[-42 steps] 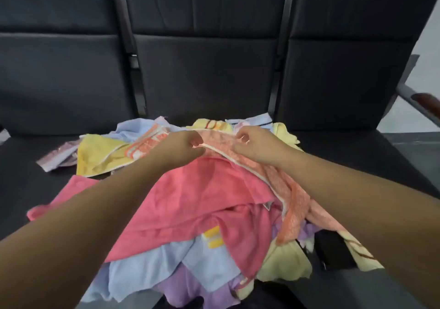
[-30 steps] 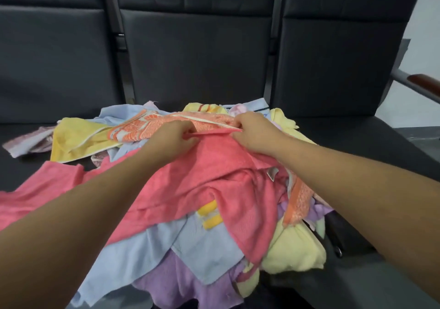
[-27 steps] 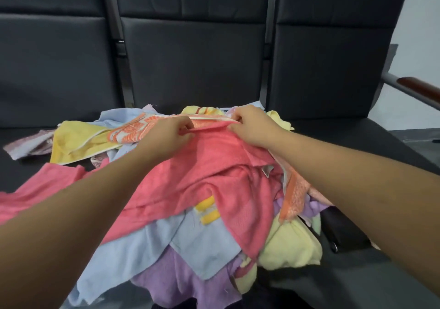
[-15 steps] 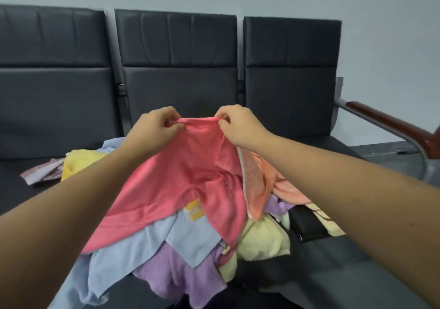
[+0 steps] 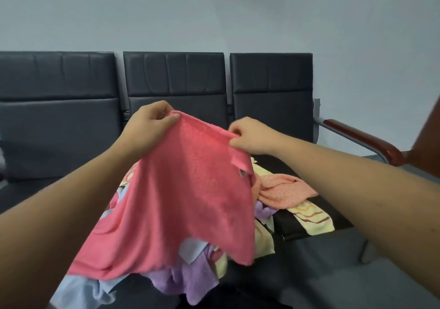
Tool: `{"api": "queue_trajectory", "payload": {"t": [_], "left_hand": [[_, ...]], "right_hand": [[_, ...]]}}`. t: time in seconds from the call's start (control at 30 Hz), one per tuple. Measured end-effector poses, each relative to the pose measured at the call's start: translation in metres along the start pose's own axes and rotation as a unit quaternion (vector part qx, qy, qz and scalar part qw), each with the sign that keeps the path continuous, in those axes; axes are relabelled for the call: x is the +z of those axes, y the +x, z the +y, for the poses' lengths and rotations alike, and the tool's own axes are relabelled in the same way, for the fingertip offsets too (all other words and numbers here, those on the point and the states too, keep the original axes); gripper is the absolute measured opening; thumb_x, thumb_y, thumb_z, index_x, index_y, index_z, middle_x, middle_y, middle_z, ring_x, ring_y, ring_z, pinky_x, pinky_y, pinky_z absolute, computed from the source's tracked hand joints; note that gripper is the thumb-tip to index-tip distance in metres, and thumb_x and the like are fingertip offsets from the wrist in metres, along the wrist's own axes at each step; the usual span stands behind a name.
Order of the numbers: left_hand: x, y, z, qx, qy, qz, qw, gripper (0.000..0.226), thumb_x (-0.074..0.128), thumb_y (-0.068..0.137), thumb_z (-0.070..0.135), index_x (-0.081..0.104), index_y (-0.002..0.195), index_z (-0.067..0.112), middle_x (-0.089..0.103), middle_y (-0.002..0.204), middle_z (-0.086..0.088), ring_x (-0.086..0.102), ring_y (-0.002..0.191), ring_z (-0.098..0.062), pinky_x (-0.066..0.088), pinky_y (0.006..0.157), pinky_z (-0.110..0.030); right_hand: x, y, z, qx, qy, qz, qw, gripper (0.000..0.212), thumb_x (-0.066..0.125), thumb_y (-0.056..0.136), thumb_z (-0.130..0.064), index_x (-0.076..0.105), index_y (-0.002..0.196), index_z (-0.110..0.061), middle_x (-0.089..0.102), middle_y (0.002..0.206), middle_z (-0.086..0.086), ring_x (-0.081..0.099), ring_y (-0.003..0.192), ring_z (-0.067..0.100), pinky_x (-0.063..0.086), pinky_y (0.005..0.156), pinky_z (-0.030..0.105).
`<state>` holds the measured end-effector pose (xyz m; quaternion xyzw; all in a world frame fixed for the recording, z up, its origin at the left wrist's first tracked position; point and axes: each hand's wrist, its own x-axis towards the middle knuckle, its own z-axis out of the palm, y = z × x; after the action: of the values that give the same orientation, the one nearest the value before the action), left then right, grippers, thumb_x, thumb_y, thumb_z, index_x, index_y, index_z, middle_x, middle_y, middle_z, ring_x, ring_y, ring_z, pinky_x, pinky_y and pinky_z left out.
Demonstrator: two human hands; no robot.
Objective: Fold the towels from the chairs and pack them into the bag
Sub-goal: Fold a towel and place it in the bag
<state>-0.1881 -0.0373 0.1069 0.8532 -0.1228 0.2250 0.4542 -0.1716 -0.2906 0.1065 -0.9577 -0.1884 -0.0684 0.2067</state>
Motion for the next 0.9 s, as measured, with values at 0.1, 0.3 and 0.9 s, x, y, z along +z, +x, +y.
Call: {"api": "queue_trajectory", "payload": {"t": [0.1, 0.3, 0.9], "left_hand": [[-0.012, -0.010, 0.006, -0.029, -0.050, -0.004, 0.998, 0.020, 0.065, 0.092, 0.035, 0.064, 0.081, 0.018, 0.065, 0.068, 0.009, 0.056, 0.062, -0.012, 0.046, 0.067, -0.032], [-0.027, -0.035, 0.040, -0.127, -0.218, -0.172, 0.952, 0.020, 0.068, 0.089, 0.016, 0.058, 0.071, 0.017, 0.051, 0.064, 0.000, 0.045, 0.055, -0.014, 0.036, 0.052, -0.025], [-0.006, -0.075, 0.091, -0.053, -0.286, -0.083, 0.953, 0.020, 0.061, 0.100, 0.026, 0.065, 0.084, 0.015, 0.057, 0.071, -0.003, 0.047, 0.057, -0.012, 0.036, 0.053, -0.026]], "right_hand": [[-0.005, -0.016, 0.018, 0.069, 0.082, 0.038, 0.994, 0.016, 0.063, 0.092, -0.011, 0.072, 0.085, 0.001, 0.062, 0.069, 0.006, 0.056, 0.057, 0.012, 0.042, 0.054, 0.026], [-0.044, -0.034, -0.006, 0.057, 0.379, 0.134, 0.914, 0.018, 0.056, 0.102, -0.013, 0.073, 0.097, -0.016, 0.068, 0.087, 0.006, 0.063, 0.068, 0.018, 0.050, 0.058, 0.034], [-0.055, -0.106, -0.028, 0.034, 0.333, -0.198, 0.921, 0.036, 0.072, 0.091, -0.006, 0.065, 0.124, 0.007, 0.070, 0.117, 0.022, 0.067, 0.103, 0.032, 0.053, 0.099, 0.045]]}}
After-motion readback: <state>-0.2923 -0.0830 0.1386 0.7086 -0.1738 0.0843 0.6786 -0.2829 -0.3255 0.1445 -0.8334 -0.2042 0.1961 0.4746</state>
